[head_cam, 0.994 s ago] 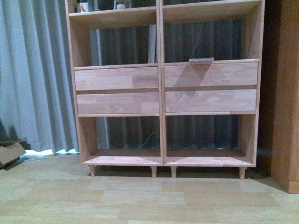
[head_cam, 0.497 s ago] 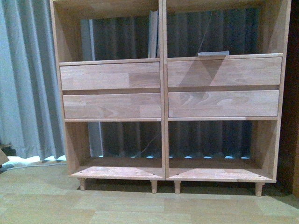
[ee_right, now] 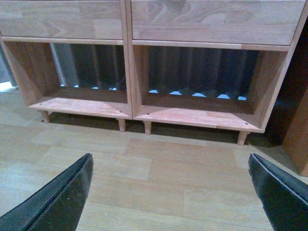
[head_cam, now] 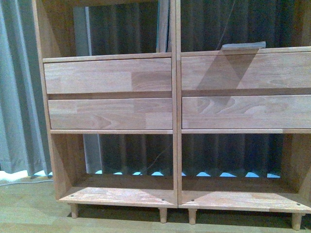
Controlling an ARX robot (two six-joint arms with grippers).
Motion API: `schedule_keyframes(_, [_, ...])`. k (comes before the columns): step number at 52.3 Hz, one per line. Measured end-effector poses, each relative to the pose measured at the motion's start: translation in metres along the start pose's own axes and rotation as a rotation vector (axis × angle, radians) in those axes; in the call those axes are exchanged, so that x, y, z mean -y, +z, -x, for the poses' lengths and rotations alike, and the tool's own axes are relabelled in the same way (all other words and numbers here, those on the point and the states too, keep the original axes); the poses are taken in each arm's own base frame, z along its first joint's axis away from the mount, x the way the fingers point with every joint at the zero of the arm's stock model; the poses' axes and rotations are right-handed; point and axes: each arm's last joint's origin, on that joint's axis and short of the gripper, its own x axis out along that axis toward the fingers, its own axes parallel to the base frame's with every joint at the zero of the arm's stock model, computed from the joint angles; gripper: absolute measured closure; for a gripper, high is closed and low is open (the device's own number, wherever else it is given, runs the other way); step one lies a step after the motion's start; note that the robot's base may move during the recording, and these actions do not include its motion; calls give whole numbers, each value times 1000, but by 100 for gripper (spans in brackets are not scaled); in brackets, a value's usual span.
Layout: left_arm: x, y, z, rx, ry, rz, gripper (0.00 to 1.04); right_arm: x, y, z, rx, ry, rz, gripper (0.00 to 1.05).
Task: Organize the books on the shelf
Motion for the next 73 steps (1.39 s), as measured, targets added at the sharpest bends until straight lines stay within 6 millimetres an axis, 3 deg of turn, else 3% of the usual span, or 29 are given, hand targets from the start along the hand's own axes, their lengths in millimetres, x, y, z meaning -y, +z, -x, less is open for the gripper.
schedule_keyframes(73, [0, 0, 0, 0, 0, 0, 7, 0, 0, 0, 0, 0, 0, 7])
